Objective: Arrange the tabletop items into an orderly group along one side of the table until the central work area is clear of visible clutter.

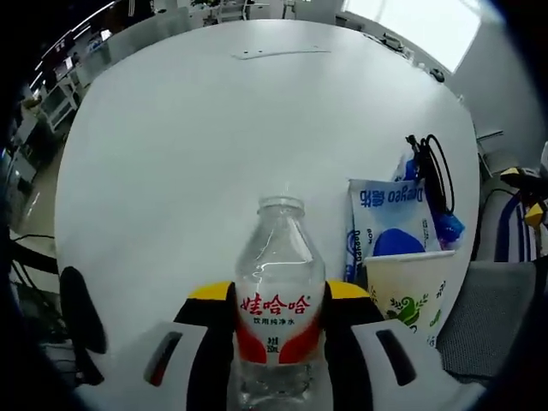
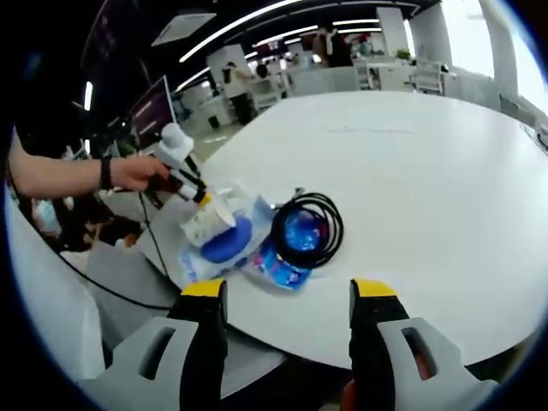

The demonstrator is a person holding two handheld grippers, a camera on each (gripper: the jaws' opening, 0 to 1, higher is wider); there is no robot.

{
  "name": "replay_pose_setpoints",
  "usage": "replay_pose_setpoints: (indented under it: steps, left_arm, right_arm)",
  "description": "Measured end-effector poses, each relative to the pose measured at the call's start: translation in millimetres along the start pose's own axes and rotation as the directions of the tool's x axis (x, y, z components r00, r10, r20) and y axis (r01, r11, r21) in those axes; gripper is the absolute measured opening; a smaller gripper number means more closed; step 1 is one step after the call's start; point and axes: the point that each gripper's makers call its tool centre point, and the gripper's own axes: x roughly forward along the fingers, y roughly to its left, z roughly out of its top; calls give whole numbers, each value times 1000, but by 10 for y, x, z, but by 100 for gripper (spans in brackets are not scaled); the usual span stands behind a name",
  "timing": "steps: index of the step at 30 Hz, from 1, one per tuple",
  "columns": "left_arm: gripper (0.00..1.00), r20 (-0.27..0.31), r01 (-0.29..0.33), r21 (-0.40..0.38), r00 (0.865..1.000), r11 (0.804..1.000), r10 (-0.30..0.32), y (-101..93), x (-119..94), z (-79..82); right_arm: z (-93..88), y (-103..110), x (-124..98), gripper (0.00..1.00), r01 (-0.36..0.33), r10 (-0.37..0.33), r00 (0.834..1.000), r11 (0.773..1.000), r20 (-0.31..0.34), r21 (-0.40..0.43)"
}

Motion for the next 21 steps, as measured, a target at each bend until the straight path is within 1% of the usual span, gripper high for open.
replay_pose_setpoints:
  steps: [9, 14, 21]
  left_arm:
    - [39, 37, -15, -17, 999, 1000, 16, 24, -98, 15]
    - [39, 87, -40, -13, 995, 999, 41, 62, -157, 37]
    - [39, 125, -69, -29, 990, 997, 72, 123, -248, 40]
  right_arm:
    - [23, 28, 31, 56, -13, 13, 1000, 1000, -1, -8]
    - [32, 35, 44, 55, -18, 18, 1000, 1000, 1, -14]
    - [57, 21, 44, 55, -21, 21, 1000, 1000, 12, -13]
